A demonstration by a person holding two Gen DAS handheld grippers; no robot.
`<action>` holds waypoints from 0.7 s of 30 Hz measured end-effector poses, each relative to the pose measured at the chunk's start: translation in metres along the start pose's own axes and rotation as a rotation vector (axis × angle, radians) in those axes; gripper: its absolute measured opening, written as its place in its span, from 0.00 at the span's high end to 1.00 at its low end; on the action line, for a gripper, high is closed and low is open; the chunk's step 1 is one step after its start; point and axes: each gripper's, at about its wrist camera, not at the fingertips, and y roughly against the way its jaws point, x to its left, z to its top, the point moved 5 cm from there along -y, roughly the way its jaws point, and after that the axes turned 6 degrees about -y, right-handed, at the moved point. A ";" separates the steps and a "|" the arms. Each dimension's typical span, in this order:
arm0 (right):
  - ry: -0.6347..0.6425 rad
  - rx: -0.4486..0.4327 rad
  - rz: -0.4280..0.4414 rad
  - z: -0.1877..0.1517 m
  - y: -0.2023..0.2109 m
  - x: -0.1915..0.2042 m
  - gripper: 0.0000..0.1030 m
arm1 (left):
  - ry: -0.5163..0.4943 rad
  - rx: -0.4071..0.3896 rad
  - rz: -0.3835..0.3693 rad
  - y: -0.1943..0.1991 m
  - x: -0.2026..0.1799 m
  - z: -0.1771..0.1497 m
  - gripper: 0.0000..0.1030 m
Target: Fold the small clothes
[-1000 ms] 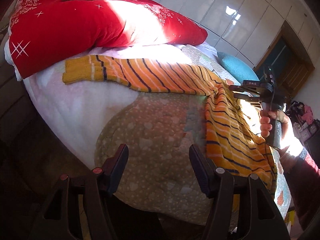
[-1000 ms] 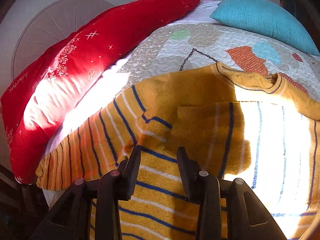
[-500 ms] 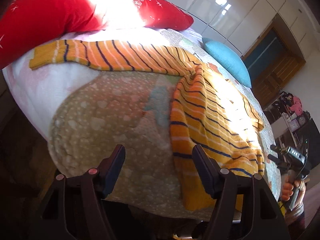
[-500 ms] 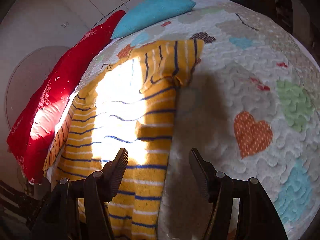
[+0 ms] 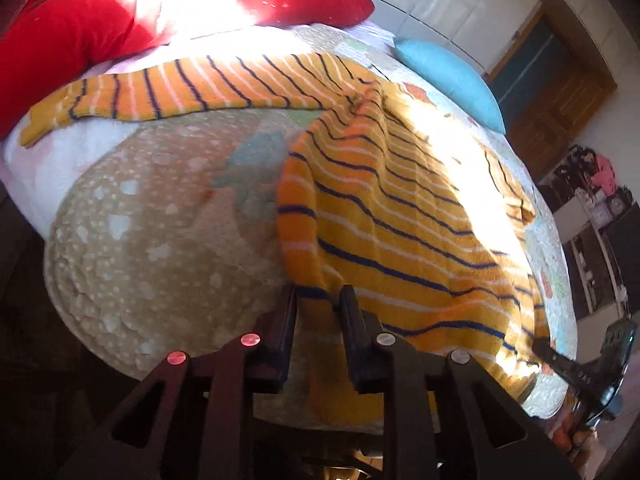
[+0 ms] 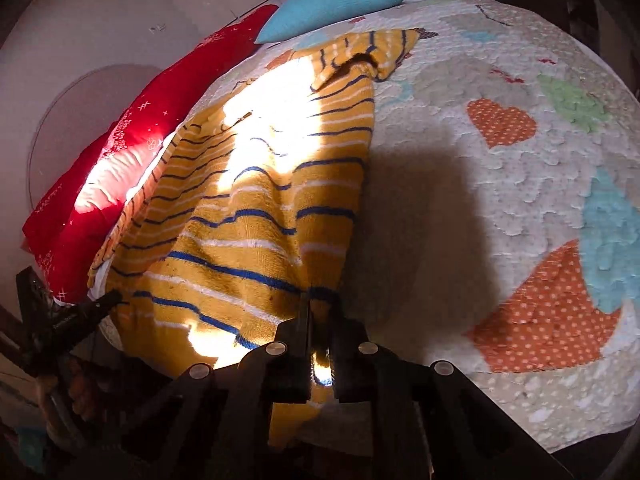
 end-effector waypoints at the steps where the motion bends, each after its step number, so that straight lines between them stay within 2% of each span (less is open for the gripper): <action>1: 0.001 -0.002 -0.039 -0.003 0.006 -0.010 0.96 | 0.022 -0.027 0.015 0.009 0.012 0.003 0.79; 2: 0.004 0.001 -0.073 -0.006 0.011 -0.018 0.98 | 0.047 -0.057 0.035 0.017 0.025 0.007 0.79; 3: 0.017 -0.002 -0.114 -0.008 0.018 -0.025 0.98 | 0.074 -0.077 0.051 0.023 0.039 0.012 0.74; 4: 0.022 -0.012 -0.120 -0.011 0.025 -0.030 0.97 | 0.106 -0.088 0.059 0.028 0.053 0.017 0.70; 6: -0.011 -0.051 -0.091 -0.009 0.040 -0.036 0.97 | 0.192 -0.118 0.048 0.033 0.079 0.029 0.54; 9: -0.050 -0.093 -0.060 0.003 0.048 -0.035 0.97 | 0.291 -0.164 0.007 0.032 0.108 0.049 0.49; 12: -0.041 -0.113 -0.045 0.016 0.041 -0.016 0.93 | 0.360 -0.203 0.008 0.024 0.132 0.064 0.43; 14: -0.022 -0.108 -0.028 0.022 0.032 -0.002 0.88 | 0.401 -0.191 0.000 0.011 0.148 0.072 0.43; 18: 0.026 -0.096 -0.027 0.028 0.019 0.019 0.87 | 0.453 -0.157 -0.024 -0.017 0.171 0.086 0.43; 21: 0.042 -0.094 -0.036 0.033 0.013 0.028 0.87 | 0.449 -0.177 0.000 -0.026 0.178 0.100 0.43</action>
